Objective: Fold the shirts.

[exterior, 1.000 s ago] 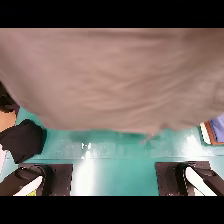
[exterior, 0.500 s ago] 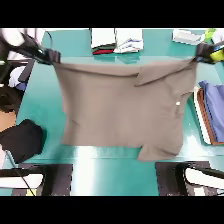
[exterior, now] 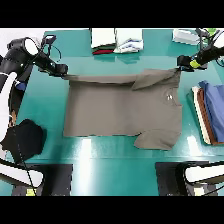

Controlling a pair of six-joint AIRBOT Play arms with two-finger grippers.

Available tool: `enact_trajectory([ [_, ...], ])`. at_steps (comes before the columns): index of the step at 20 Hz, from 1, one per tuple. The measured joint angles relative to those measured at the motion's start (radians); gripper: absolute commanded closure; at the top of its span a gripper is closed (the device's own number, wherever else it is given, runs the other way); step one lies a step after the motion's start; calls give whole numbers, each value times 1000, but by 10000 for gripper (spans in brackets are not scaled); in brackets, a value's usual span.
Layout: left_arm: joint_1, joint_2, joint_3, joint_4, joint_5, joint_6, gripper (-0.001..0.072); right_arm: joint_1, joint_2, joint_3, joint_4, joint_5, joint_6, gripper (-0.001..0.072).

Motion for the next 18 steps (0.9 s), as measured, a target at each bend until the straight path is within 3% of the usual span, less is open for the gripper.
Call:
enact_trajectory([
  [5,13,-7,-78,-82,-41,58,681,-21,5,-80,-4,58,-29,692],
  [13,13,-8,-238,-182,34,76,679,-24,89,-384,-3,-51,-37,678],
  [14,13,-8,-245,-187,32,76,609,-24,98,-409,-3,-61,-37,498],
  [15,13,-7,-248,-188,25,77,311,-24,106,-425,-2,-70,-37,255],
  [18,14,14,-252,-171,-7,63,284,-28,136,-430,0,-78,-39,249],
])
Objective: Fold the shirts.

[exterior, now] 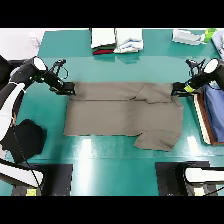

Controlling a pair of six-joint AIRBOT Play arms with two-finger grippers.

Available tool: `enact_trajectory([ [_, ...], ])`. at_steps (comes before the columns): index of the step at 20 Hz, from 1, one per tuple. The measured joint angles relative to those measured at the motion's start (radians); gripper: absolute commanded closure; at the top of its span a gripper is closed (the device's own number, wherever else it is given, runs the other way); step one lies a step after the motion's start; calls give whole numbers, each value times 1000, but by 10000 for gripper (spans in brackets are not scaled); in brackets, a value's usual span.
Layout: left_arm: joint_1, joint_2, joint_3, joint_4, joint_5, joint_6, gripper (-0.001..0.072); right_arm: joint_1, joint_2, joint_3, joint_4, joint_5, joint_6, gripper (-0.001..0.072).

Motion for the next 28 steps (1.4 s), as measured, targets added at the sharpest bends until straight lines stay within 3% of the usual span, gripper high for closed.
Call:
enact_trajectory([
  [4,6,117,-28,97,-68,-59,284,-27,99,18,-1,30,0,249],
  [9,-16,339,-267,162,-114,-105,283,-42,272,-88,0,50,0,251],
  [15,-76,473,-587,161,-57,-157,265,-43,394,-247,13,27,0,252],
  [22,-87,496,-740,87,39,-167,267,4,423,-294,26,18,0,254],
  [23,-87,498,-751,79,47,-167,295,14,424,-296,26,16,0,253],
  [24,-87,499,-758,76,51,-167,371,23,425,-296,26,15,0,253],
  [26,-87,500,-773,70,61,-164,679,34,426,-298,26,16,6,255],
  [28,-88,499,-779,58,71,-146,682,39,426,-299,26,33,12,260],
])
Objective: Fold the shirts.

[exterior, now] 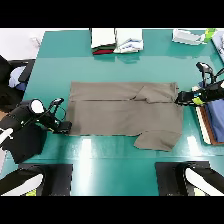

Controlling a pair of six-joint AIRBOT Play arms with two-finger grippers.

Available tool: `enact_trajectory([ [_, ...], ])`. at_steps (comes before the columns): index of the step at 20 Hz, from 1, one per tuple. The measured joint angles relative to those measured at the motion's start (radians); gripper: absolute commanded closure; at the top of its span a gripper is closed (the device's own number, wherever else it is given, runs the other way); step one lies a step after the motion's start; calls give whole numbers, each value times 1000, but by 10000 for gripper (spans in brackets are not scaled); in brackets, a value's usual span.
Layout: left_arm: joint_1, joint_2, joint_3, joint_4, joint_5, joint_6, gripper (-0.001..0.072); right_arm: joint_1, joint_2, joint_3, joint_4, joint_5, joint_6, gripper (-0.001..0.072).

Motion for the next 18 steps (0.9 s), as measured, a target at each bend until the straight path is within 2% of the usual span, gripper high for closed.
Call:
enact_trajectory([
  [4,0,41,27,11,20,27,682,-50,36,-63,-7,84,5,257],
  [5,-1,62,35,9,11,30,682,-77,60,-102,-9,100,5,226],
  [6,-2,84,43,6,7,32,681,-106,86,-145,-10,117,6,141],
  [11,-1,136,58,5,7,39,682,-222,214,-386,26,195,10,141],
  [14,-1,144,60,2,18,41,681,-247,235,-488,90,193,18,169],
  [16,-1,146,60,2,20,41,681,-254,214,-526,129,174,19,275],
  [17,-1,147,60,2,21,41,681,-256,198,-536,140,163,19,285],
  [18,-1,148,60,2,23,41,681,-257,182,-539,151,153,19,391],
])
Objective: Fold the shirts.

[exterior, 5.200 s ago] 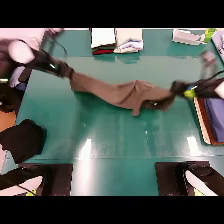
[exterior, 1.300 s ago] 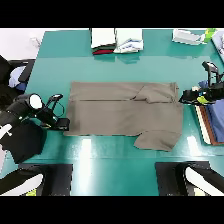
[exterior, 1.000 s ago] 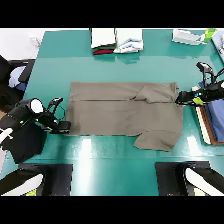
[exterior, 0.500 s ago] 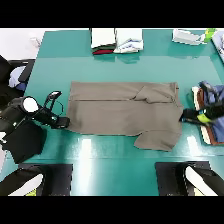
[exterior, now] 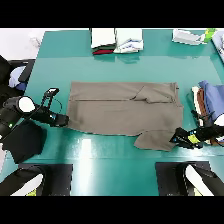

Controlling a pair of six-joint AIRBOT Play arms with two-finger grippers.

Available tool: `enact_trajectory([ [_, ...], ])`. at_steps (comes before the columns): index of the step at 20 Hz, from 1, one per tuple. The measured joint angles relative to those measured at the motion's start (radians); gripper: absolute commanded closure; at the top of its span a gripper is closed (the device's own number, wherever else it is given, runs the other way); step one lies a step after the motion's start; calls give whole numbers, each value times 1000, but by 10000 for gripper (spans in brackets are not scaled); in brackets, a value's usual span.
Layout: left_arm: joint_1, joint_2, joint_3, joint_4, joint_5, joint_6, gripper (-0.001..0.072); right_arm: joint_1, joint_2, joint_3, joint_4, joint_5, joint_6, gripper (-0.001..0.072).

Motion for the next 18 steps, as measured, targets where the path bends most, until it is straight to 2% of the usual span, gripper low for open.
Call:
enact_trajectory([
  [1,0,0,0,0,1,0,681,-1,-14,3,10,-10,-4,507],
  [2,0,0,0,0,1,0,681,-2,-24,11,14,-16,-13,578],
  [3,0,0,0,0,2,0,682,-2,-31,23,18,-18,-23,690],
  [6,0,1,2,6,-10,8,683,-4,-14,69,23,-13,-54,691],
  [9,0,22,11,43,-78,16,683,-5,55,130,22,29,-69,692],
  [14,0,180,19,77,-221,17,683,-4,214,237,-56,143,-76,693],
  [18,-1,217,76,88,-266,16,683,-4,229,330,-87,158,-76,693],
])
